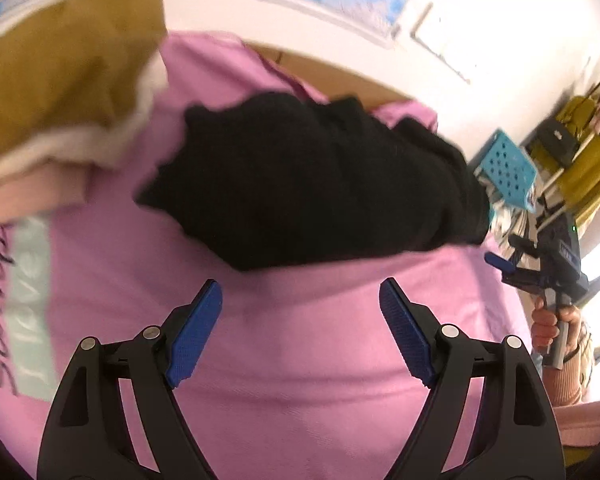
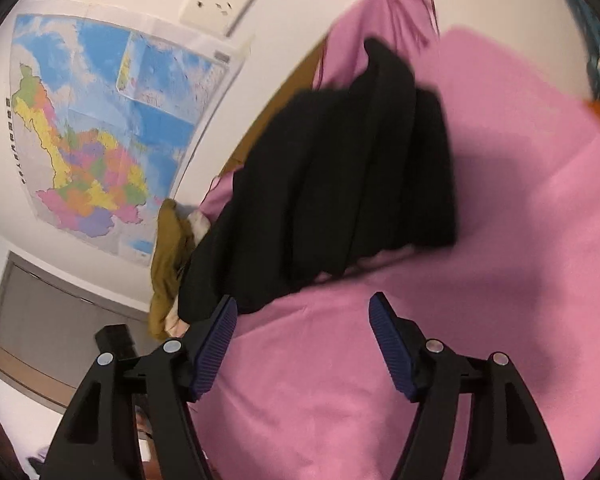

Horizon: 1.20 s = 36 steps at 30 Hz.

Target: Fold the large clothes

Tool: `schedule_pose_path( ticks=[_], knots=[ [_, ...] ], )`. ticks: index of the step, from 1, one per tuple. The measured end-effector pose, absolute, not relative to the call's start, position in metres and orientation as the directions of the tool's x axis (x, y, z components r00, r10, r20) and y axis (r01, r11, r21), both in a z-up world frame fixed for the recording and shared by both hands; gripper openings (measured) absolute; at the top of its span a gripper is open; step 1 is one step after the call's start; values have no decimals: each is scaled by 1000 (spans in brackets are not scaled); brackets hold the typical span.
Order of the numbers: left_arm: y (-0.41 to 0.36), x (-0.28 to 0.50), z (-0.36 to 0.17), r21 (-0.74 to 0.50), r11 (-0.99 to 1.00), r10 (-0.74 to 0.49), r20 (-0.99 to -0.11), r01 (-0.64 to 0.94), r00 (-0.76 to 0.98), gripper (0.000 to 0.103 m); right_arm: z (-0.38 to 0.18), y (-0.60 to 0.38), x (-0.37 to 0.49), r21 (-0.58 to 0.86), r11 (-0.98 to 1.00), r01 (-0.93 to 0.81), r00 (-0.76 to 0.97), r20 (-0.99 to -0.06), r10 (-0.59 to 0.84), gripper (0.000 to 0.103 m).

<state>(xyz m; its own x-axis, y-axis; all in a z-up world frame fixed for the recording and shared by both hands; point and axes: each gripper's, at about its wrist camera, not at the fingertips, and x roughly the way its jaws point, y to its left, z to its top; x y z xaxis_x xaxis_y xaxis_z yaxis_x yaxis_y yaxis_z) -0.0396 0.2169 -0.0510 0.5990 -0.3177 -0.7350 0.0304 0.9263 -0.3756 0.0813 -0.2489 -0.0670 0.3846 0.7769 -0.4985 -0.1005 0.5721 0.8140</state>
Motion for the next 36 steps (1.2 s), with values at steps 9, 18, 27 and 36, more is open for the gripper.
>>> schedule_pose_path(
  ticks=[9, 18, 27, 36],
  knots=[
    [200, -19, -84, -449, 893, -372, -758, -16, 536, 80, -76, -231, 107, 823, 567, -41, 450, -491, 746, 74],
    [214, 1, -87, -563, 819, -417, -715, -109, 562, 82, -73, -223, 114, 811, 584, 24, 553, -497, 668, 81],
    [218, 23, -85, -604, 784, -440, -702, -141, 560, 92, -71, -210, 110, 762, 635, 123, 593, -569, 569, 85],
    [215, 36, -83, -608, 773, -425, -710, -183, 562, 97, -73, -212, 126, 798, 582, 155, 607, -542, 581, 95]
  ],
)
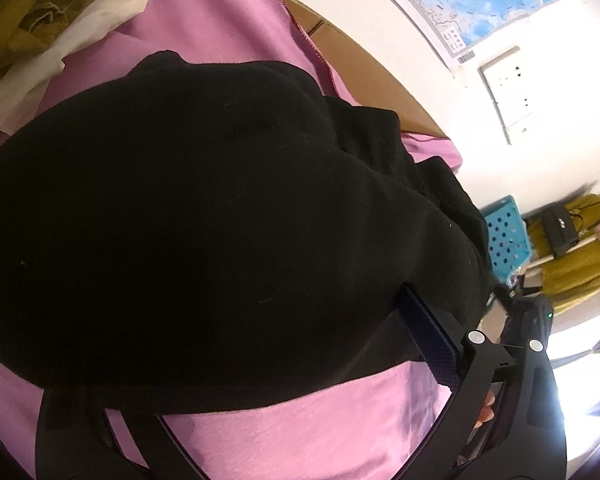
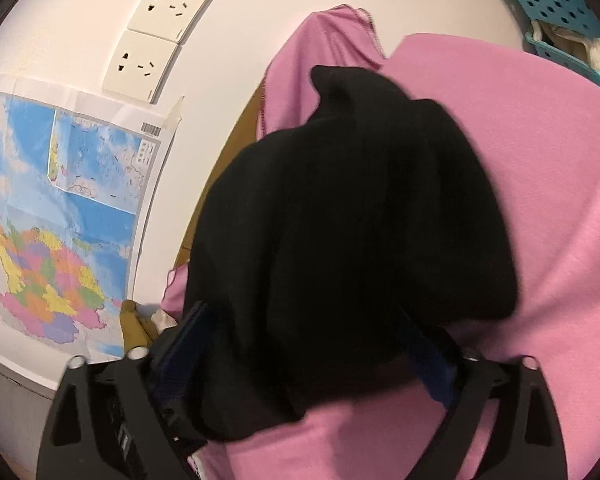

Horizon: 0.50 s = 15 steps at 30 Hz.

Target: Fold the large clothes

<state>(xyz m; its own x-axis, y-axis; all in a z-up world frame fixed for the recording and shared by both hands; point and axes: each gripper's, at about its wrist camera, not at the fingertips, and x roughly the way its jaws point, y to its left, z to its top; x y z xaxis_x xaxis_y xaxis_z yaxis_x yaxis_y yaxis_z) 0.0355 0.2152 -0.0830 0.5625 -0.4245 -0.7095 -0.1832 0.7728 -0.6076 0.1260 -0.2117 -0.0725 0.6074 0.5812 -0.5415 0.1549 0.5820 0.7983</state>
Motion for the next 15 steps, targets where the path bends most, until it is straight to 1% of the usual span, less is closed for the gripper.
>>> schedule_pose_path(
  ticks=[5, 6, 9, 11, 12, 13, 15],
  knots=[
    [210, 37, -80, -578, 782, -379, -738, -234, 558, 97, -70, -196, 138, 755, 634, 167, 638, -573, 514, 97],
    [208, 38, -79, -565, 789, -365, -746, -240, 558, 97, -70, -192, 139, 740, 653, 160, 639, -582, 503, 98],
    [201, 38, -76, -539, 804, -333, -759, -251, 560, 97, -68, -183, 143, 697, 704, 138, 642, -604, 472, 98],
    [199, 37, -75, -533, 807, -324, -761, -256, 562, 97, -68, -182, 146, 681, 721, 127, 633, -615, 469, 89],
    [198, 37, -75, -530, 809, -322, -761, -254, 563, 97, -70, -183, 147, 676, 727, 123, 624, -622, 473, 76],
    [198, 36, -75, -529, 810, -322, -762, -254, 561, 97, -71, -185, 147, 680, 723, 121, 619, -621, 481, 66],
    [196, 36, -74, -524, 812, -317, -764, -255, 562, 97, -75, -189, 149, 710, 694, 118, 614, -602, 512, 66]
  ],
)
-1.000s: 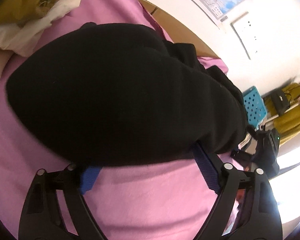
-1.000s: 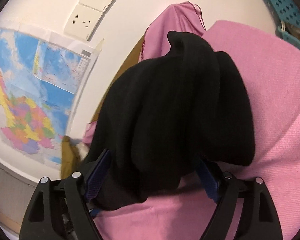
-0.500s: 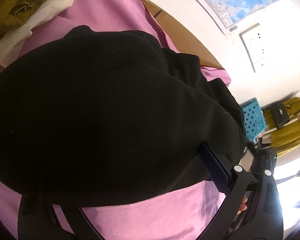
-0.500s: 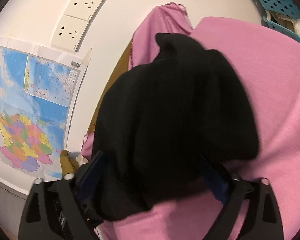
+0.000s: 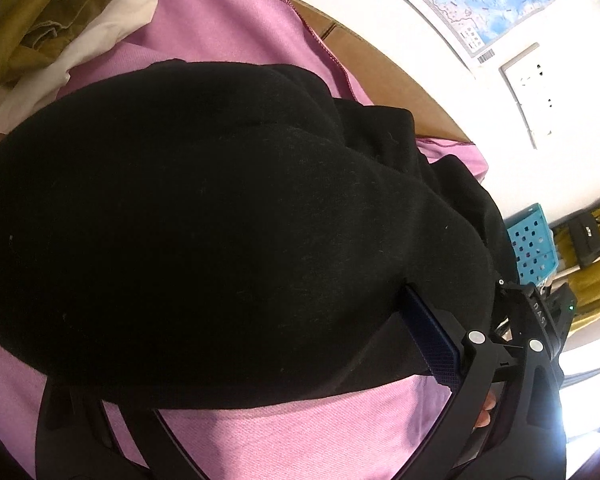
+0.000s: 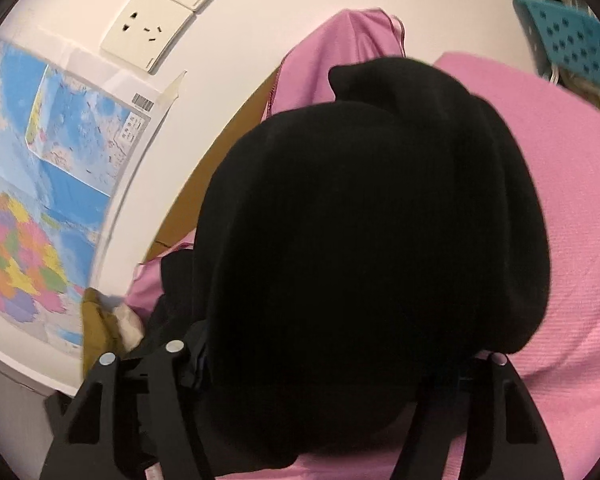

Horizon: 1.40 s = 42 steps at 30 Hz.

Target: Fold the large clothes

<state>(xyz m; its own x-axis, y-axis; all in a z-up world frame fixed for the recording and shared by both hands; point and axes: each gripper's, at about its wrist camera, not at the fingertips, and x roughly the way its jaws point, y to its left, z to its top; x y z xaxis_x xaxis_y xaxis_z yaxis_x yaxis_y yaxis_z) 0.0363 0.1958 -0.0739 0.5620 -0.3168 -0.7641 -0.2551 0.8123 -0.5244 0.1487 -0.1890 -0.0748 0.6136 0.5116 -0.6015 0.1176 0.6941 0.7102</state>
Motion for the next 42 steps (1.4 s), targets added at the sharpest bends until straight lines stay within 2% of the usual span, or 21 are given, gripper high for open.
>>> schedule_pose_path(
  ticks=[4, 6, 8, 9, 10, 12, 14, 19, 21, 22, 25, 27, 30, 33, 37, 39, 42],
  knots=[
    [193, 36, -72, -518, 815, -310, -769, -260, 560, 97, -73, -183, 153, 718, 690, 91, 607, -590, 533, 86],
    [195, 36, -73, -522, 813, -314, -768, -260, 558, 97, -71, -179, 155, 714, 696, 80, 608, -588, 533, 92],
    [196, 37, -73, -528, 807, -321, -768, -265, 554, 97, -70, -174, 157, 695, 716, 66, 609, -596, 523, 90],
    [196, 38, -74, -530, 805, -322, -768, -267, 554, 97, -70, -173, 158, 681, 730, 60, 605, -606, 516, 83],
    [196, 39, -74, -530, 805, -323, -769, -267, 552, 97, -71, -174, 158, 676, 735, 61, 603, -612, 512, 66],
    [195, 40, -74, -530, 805, -324, -768, -265, 552, 97, -79, -177, 162, 723, 689, 48, 562, -590, 580, 40],
    [193, 41, -73, -518, 814, -316, -773, -260, 550, 96, -84, -179, 162, 740, 671, 35, 552, -574, 605, 37],
    [203, 42, -71, -551, 791, -341, -759, -267, 555, 89, -81, -178, 165, 763, 646, 20, 542, -551, 635, 54],
    [206, 44, -69, -553, 789, -342, -757, -267, 557, 79, -79, -175, 166, 763, 647, 9, 537, -549, 640, 57],
    [206, 45, -68, -547, 795, -338, -758, -262, 558, 76, -79, -173, 167, 755, 655, 2, 534, -555, 638, 49],
    [203, 45, -61, -523, 819, -322, -760, -237, 564, 59, -85, -172, 168, 775, 631, -28, 513, -531, 674, 28],
    [197, 44, -56, -498, 840, -304, -761, -215, 573, 45, -83, -172, 166, 777, 627, -53, 512, -518, 685, 24],
    [188, 42, -46, -456, 871, -273, -759, -184, 591, 36, -78, -172, 163, 782, 618, -75, 510, -503, 698, 23],
    [180, 39, -39, -414, 895, -239, -760, -167, 605, 35, -74, -170, 160, 771, 631, -91, 514, -506, 693, 23],
    [183, 41, -42, -421, 891, -244, -760, -171, 602, 36, -82, -170, 161, 789, 612, -57, 484, -514, 708, 39],
    [184, 43, -43, -429, 887, -252, -761, -172, 598, 43, -84, -169, 163, 788, 614, -51, 481, -519, 706, 41],
    [188, 48, -51, -445, 877, -268, -765, -180, 586, 57, -81, -166, 163, 787, 614, -52, 478, -521, 708, 48]
  ],
)
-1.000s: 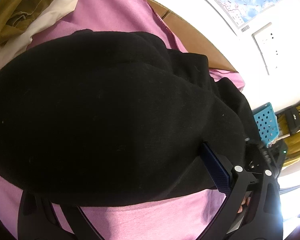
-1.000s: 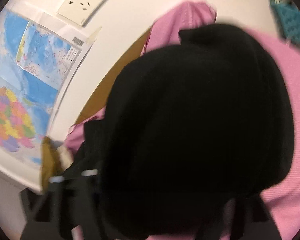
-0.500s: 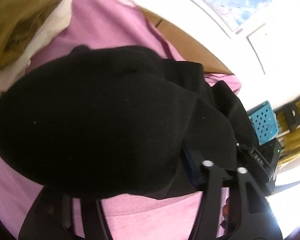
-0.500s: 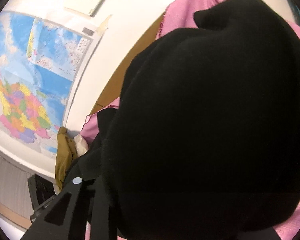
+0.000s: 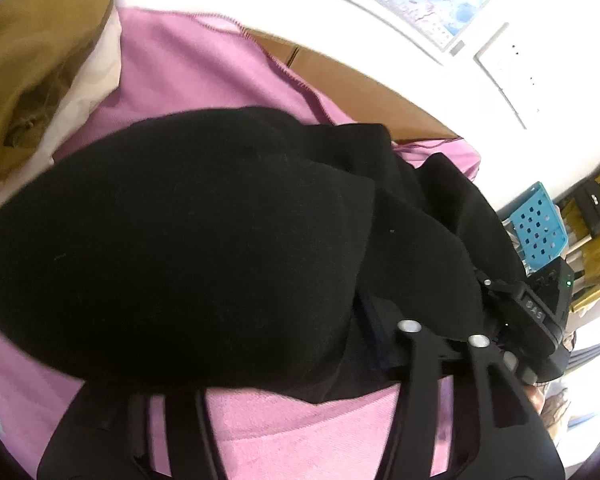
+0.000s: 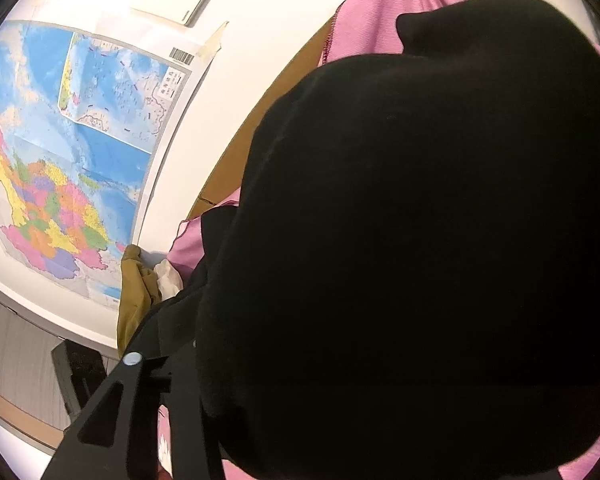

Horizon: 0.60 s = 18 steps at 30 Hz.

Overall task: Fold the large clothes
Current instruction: 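Lift the folded jacket bundle with both grippers and carry it onto the clothes stack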

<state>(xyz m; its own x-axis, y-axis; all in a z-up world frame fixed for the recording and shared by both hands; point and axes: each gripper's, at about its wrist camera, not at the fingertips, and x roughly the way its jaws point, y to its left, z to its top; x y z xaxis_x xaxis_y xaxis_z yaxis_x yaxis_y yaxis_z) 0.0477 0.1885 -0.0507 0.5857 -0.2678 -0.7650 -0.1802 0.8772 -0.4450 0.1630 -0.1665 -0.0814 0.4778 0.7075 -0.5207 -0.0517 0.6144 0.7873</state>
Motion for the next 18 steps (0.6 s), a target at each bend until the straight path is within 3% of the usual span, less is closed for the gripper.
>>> schedule_pose_path(
  ticks=[3, 6, 8, 10, 12, 18],
  knots=[
    [194, 53, -61, -475, 861, -298, -764, -185, 572, 66, -78, -159, 164, 779, 624, -58, 476, -528, 703, 55],
    [198, 57, -70, -516, 837, -343, -753, -180, 562, 66, -75, -160, 163, 764, 642, -70, 475, -541, 695, 57],
    [199, 58, -71, -522, 835, -351, -750, -175, 561, 61, -75, -160, 163, 760, 645, -81, 464, -544, 699, 49],
    [196, 58, -69, -520, 839, -356, -746, -159, 562, 51, -80, -163, 164, 782, 618, -78, 453, -524, 721, 30],
    [191, 58, -64, -508, 850, -353, -745, -139, 567, 40, -79, -165, 162, 791, 605, -86, 454, -509, 731, 23],
    [185, 55, -30, -483, 873, -349, -724, -76, 596, 29, -35, -162, 153, 815, 550, -184, 485, -411, 772, 19]
  ],
)
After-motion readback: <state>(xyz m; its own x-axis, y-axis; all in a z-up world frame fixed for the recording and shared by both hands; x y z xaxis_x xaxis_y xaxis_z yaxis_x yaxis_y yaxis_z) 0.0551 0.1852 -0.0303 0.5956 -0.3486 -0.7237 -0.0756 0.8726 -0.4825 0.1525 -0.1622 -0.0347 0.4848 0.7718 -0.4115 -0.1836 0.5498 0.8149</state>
